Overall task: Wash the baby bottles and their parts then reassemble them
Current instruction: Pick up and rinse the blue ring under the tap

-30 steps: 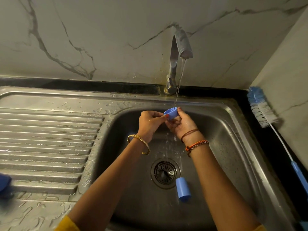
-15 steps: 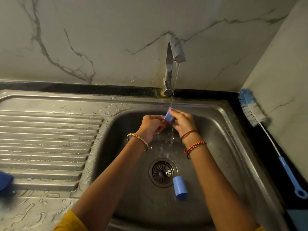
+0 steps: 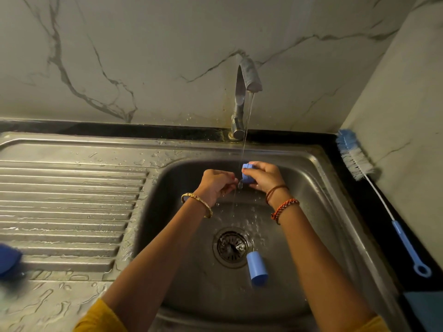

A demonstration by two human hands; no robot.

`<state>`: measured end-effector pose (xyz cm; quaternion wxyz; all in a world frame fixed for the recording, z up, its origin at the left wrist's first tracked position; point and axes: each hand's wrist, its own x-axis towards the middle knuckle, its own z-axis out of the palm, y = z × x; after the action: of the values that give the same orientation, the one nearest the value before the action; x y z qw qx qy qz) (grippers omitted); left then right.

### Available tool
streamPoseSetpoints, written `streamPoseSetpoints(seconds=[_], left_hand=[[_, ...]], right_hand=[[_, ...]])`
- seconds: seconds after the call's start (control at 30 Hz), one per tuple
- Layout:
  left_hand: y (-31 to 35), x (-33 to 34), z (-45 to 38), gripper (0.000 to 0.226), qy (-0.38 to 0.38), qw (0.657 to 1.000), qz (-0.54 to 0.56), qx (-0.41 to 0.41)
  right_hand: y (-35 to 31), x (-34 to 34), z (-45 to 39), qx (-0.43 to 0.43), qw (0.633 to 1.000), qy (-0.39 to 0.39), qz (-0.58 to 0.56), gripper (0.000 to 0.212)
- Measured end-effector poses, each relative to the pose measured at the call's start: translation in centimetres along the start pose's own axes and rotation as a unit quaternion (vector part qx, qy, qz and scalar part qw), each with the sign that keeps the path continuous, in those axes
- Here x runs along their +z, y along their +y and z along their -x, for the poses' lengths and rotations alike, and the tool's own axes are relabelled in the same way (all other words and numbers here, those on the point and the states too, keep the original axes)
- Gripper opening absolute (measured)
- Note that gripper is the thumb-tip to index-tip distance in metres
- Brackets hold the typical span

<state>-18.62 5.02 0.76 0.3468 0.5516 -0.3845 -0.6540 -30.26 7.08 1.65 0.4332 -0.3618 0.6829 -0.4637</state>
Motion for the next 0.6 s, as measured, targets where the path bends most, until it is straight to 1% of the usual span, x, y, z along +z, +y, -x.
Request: streamPoseSetpoints(seconds=[0.07, 0.1, 0.13, 0.17, 0.23, 0.27, 0.3, 0.33, 0.37, 0.4, 0.43, 0.47, 0.5, 0.53, 0.57, 0.6], left_hand=[[0.1, -0.2, -0.1, 0.013, 0.0, 1.0, -0.004, 0.007], [0.2, -0.3, 0.2, 0.013, -0.002, 1.0, -0.01, 0.009], [0.3, -0.5, 0.5, 0.013, -0.006, 1.0, -0.014, 0.015], [0.3, -0.7, 0.7, 0.014, -0.011, 0.999, -0.011, 0.027], [0.3, -1.2, 1.3, 0.019, -0.049, 0.997, 0.014, 0.066], [0.2, -1.7, 1.5, 0.019, -0.083, 0.992, 0.053, 0.082], [0.0, -1.8, 1.7, 0.017, -0.119, 0.983, 0.115, 0.083], [-0.7, -1.9, 1.7, 0.013, -0.136, 0.97, 0.188, 0.069], [-1.4, -1.8, 1.9, 0.011, -0.123, 0.97, 0.204, 0.055], [-2.6, -1.7, 1.7, 0.011, -0.071, 0.988, 0.134, 0.039], [-3.8, -1.8, 1.8, 0.012, -0.013, 1.0, -0.015, 0.022], [-5.2, -2.1, 2.0, 0.017, 0.006, 0.978, -0.207, 0.018], [-6.7, -2.5, 2.1, 0.024, -0.003, 0.931, -0.364, 0.01], [-7.8, -2.9, 2.3, 0.027, -0.02, 0.883, -0.467, 0.033], [-8.2, -3.1, 2.4, 0.027, -0.034, 0.881, -0.47, 0.041], [-8.3, -3.3, 2.5, 0.026, -0.029, 0.907, -0.415, 0.062]], right_hand=[[-0.1, -0.5, -0.1, -0.083, 0.992, 0.017, 0.089, 0.042], [-0.2, -0.8, 0.0, -0.115, 0.987, 0.02, 0.114, 0.043], [-0.4, -1.1, 0.1, -0.137, 0.984, 0.014, 0.113, 0.043], [-0.6, -1.3, 0.3, -0.152, 0.984, 0.002, 0.09, 0.042], [-1.5, -2.0, 1.2, -0.164, 0.985, -0.049, -0.037, 0.034], [-1.8, -2.4, 1.9, -0.17, 0.976, -0.076, -0.112, 0.029], [-1.6, -2.8, 2.0, -0.172, 0.96, -0.097, -0.197, 0.027], [-1.2, -2.9, 2.1, -0.158, 0.942, -0.112, -0.276, 0.025], [-0.2, -3.0, 2.4, -0.137, 0.94, -0.099, -0.296, 0.022], [1.3, -2.7, 2.6, -0.109, 0.96, -0.073, -0.249, 0.019], [3.1, -2.3, 2.8, -0.064, 0.987, -0.045, -0.141, 0.014], [4.6, -1.8, 3.2, -0.033, 0.998, -0.036, 0.028, 0.011], [6.3, -1.4, 3.2, -0.024, 0.978, -0.029, 0.207, 0.007], [7.8, -1.0, 3.3, -0.05, 0.948, -0.003, 0.315, 0.004], [8.4, -0.8, 3.2, -0.07, 0.939, -0.007, 0.336, 0.017], [8.3, -0.7, 3.2, -0.068, 0.964, -0.018, 0.256, 0.029]])
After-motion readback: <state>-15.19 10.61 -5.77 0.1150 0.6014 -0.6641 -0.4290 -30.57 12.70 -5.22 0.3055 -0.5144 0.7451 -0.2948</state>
